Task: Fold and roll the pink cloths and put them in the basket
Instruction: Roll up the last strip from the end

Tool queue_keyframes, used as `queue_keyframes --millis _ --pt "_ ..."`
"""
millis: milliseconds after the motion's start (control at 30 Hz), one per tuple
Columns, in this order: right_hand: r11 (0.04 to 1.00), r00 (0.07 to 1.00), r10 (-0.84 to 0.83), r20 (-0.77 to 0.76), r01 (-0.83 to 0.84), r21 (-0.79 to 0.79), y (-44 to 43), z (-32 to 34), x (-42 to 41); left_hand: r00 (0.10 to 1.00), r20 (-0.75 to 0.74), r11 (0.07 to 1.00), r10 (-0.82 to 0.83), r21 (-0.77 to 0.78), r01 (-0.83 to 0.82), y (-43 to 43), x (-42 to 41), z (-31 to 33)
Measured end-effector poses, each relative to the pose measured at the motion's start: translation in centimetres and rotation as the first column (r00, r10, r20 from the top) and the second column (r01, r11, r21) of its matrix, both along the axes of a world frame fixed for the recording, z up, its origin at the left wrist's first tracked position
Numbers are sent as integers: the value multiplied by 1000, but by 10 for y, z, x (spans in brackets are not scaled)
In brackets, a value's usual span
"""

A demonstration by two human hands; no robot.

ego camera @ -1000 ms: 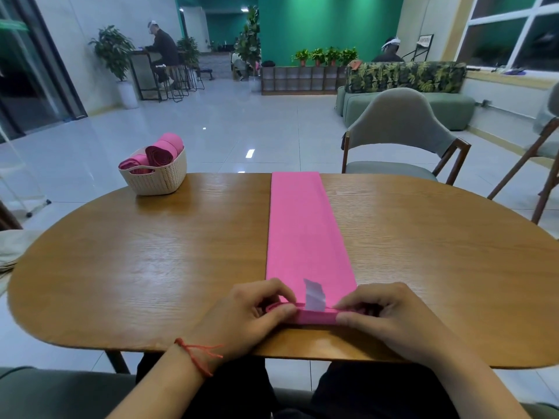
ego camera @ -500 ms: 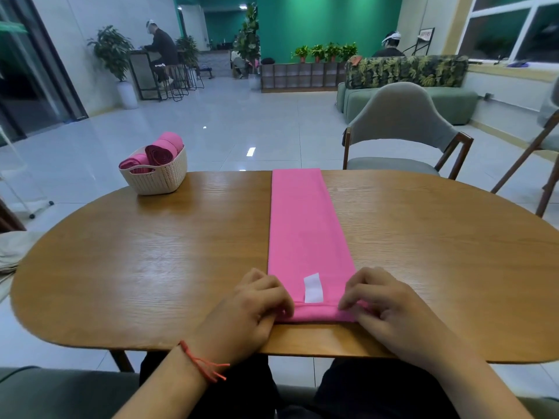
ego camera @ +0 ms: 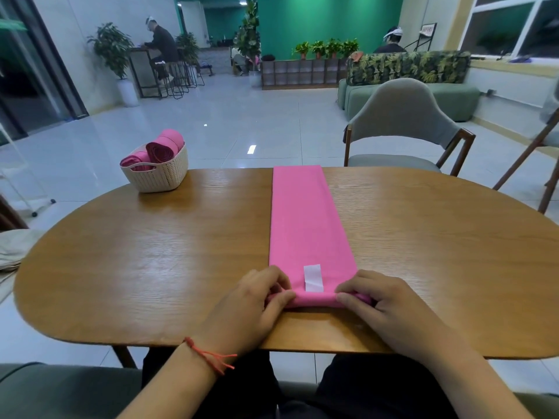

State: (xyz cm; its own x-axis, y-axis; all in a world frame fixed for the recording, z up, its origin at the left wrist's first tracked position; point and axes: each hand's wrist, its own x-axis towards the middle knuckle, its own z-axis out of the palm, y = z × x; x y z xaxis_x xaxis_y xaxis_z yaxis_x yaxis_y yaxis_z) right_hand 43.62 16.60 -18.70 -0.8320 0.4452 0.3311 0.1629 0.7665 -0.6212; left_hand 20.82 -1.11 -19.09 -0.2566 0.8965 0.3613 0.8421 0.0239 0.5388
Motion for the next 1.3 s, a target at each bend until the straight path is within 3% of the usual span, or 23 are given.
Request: queue_keyframes --millis 67,133,300,500,633,800,1067,1200,1300 --pt "997 1000 10 -5 -11 -73 -1 1 0 995 104 1000 0 -12 1 -2 2 3" --pt "997 1000 -3 -25 2 -71 -1 2 0 994 104 1000 16 -15 -14 -1 2 4" --pt "993 991 -116 -67 115 -13 -2 2 3 1000 10 1000 -5 29 5 3 -1 1" --pt "992 992 -111 -58 114 59 -1 -3 4 978 -193 995 -75 50 86 -8 -3 1" --pt "996 993 -86 -85 83 -43 1 -1 6 953 -289 995 -85 21 95 -18 -11 1" --pt "988 999 -41 30 36 151 3 -3 11 969 -245 999 -25 18 30 -14 -17 -5" --pt "998 998 -69 -15 69 7 -3 3 6 996 58 998 67 -2 -67 -9 -18 -8" --pt "990 995 -96 -16 94 -106 -4 4 6 997 22 997 75 22 -75 -10 -16 -6" --pt "991 990 -131 -55 128 -44 -1 2 5 996 -55 996 70 60 -66 -9 -16 -5"
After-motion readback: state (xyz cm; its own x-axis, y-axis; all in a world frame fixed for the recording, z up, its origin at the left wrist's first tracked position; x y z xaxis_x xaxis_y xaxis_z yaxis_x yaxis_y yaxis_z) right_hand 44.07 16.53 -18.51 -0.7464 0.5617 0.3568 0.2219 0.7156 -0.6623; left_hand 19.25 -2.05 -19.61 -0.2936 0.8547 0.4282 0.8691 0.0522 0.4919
